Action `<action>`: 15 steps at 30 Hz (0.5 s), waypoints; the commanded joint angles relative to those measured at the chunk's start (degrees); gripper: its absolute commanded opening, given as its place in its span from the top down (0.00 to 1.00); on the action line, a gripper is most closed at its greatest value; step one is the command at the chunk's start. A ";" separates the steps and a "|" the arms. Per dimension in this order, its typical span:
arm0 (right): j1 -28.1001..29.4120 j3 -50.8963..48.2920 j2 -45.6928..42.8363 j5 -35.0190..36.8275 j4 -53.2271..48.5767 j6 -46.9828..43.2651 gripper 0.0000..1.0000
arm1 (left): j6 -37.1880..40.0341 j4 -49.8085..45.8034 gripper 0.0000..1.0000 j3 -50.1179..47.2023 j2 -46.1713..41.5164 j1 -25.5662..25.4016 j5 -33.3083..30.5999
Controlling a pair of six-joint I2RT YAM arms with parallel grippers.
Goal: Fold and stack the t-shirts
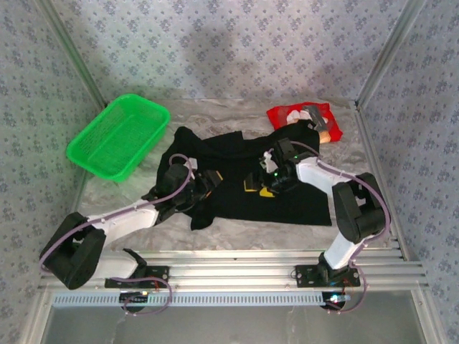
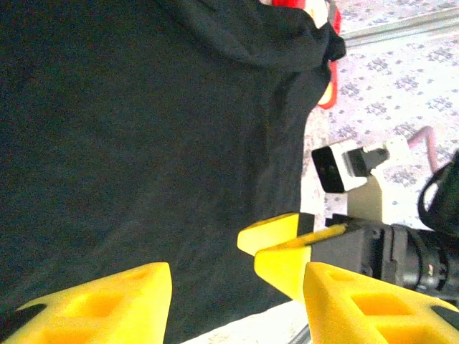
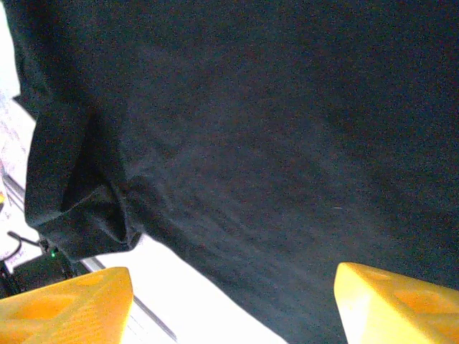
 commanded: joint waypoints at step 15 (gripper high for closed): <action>-1.12 -0.27 -0.43 -1.12 -2.10 -1.36 0.23 | 0.39 -35.94 0.35 -3.92 -24.47 13.58 1.54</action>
